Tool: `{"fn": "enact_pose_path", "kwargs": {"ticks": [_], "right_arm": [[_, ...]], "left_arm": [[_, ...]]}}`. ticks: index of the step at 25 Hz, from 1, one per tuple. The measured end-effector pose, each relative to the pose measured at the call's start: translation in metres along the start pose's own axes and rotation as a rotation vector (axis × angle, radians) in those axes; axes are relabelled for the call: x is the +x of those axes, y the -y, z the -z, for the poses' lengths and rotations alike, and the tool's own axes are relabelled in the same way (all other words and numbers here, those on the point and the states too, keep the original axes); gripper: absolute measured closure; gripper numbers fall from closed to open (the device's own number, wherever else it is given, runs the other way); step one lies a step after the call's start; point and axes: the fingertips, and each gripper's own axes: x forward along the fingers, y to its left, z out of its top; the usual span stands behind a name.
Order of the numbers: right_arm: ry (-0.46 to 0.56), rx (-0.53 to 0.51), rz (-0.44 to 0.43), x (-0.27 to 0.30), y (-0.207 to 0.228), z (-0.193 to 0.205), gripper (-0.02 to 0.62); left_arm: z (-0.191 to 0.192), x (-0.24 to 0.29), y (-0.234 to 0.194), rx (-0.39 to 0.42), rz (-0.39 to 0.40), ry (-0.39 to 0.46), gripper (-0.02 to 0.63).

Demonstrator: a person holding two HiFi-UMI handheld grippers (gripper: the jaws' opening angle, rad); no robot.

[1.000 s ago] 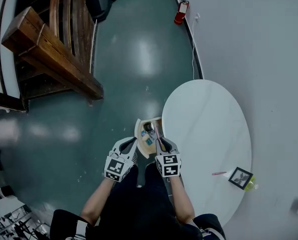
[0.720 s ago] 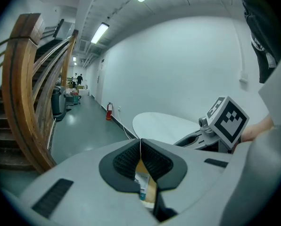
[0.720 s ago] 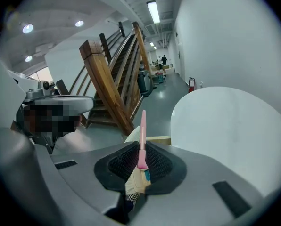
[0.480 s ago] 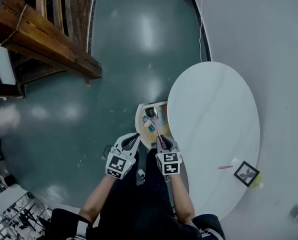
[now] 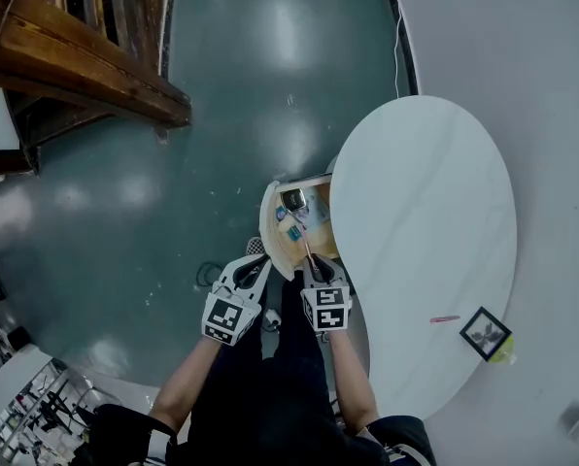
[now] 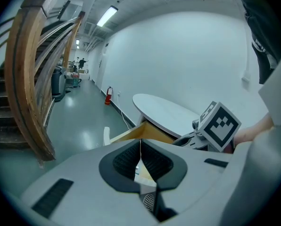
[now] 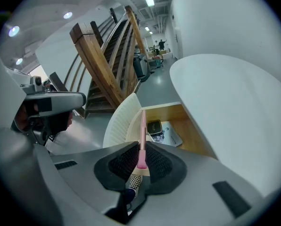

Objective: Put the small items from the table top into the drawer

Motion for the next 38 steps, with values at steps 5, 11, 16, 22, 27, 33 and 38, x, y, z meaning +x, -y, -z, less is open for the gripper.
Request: {"fn": "enact_pose_path", "kwargs": {"ticks": [5, 11, 16, 22, 27, 33, 38], "right_arm": [[-0.019, -0.011, 0.006, 0.019, 0.001, -0.002, 0.531], [-0.058, -0.041, 0.003, 0.052, 0.004, -0.007, 0.531], [-0.092, -0.088, 0.003, 0.081, 0.006, -0.01, 0.531], [-0.165, -0.085, 0.002, 0.11, 0.01, -0.006, 0.531], [-0.208, -0.073, 0.0, 0.124, 0.011, 0.004, 0.531], [-0.212, -0.064, -0.016, 0.125, 0.004, 0.006, 0.531], [-0.205, -0.056, -0.013, 0.13, 0.01, 0.004, 0.531]], "left_arm": [[0.0, -0.004, -0.007, -0.003, -0.021, 0.006, 0.584], [0.001, -0.006, -0.009, -0.007, -0.023, -0.001, 0.584], [0.003, -0.008, -0.01, -0.012, -0.027, -0.007, 0.584], [0.002, -0.01, -0.015, -0.014, -0.03, 0.0, 0.584], [0.004, -0.013, -0.019, -0.04, -0.04, 0.001, 0.584], [0.001, -0.016, -0.025, -0.053, -0.061, -0.003, 0.584], [0.002, -0.013, -0.024, -0.058, -0.048, 0.006, 0.584]]}}
